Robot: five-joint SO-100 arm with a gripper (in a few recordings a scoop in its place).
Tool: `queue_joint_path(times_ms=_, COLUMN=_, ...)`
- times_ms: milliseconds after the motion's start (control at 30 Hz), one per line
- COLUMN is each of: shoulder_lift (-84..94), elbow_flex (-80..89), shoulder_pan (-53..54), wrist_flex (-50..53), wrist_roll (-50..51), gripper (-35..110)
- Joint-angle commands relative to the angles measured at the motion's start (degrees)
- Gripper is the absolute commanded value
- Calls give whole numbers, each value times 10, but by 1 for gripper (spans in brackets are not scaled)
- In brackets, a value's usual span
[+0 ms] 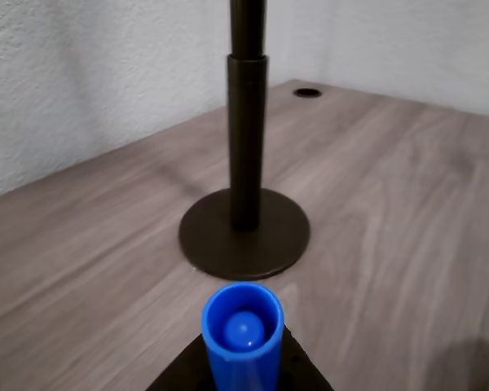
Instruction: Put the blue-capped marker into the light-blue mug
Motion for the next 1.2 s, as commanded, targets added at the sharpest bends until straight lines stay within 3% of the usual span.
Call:
queue_joint_path(times_ms=0, shoulder_lift=50, elbow_flex=-18, shoulder_pan=11, wrist_flex=2, wrist_roll=3, gripper=0)
queue_joint_path(times_ms=400, shoulder_lift=232, elbow_flex=-101, shoulder_pan=80, wrist_flex=208, wrist_roll=34, gripper=0)
queue_joint_path(times_ms=900, shoulder_lift=252, elbow_flex=-345, shoulder_pan=178, wrist_flex=484, wrist_roll=157, gripper=0)
queue_joint_path(times_ms=1167, shoulder_lift=222, elbow_flex=-377, shoulder_pan=217, wrist_flex=489, wrist_roll=159, gripper=0)
